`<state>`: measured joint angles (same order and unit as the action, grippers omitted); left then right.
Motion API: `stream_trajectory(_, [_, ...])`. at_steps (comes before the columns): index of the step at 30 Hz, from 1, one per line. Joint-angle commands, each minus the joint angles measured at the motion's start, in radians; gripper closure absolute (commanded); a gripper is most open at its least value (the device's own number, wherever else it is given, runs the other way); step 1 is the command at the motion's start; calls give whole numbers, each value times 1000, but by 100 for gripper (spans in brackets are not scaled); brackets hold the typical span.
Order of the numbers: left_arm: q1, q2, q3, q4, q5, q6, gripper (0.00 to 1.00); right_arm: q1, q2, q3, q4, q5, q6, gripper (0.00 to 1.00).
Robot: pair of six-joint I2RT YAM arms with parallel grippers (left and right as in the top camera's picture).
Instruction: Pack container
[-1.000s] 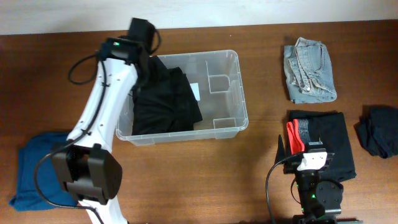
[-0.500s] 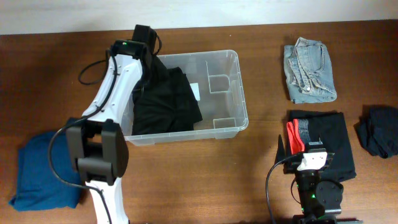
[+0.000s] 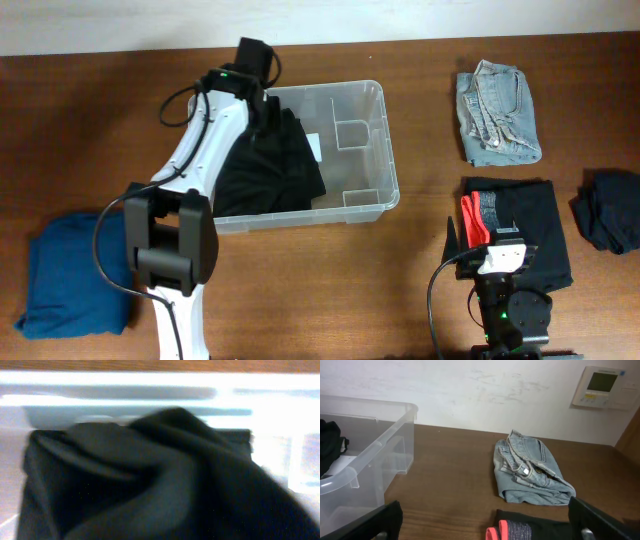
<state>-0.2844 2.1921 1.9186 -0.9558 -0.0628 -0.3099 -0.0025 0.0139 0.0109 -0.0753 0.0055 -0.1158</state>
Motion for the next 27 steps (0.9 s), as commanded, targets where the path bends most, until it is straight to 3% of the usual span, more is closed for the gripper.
stream_trajectory(1, [-30,57,-2,6,41,19,99,-6,-10,-5,-6,6,-4,2])
stream_trajectory(7, [-45,148,-2,6,41,20,99,-6,-10,-5,-6,6,-4,2])
stream_trajectory(17, [-48,92,29,-26,42,20,99,-6,-10,-5,-6,6,-4,2])
stream_trajectory(27, [-47,-87,86,-269,41,19,99,-6,-10,-5,-6,6,-4,2])
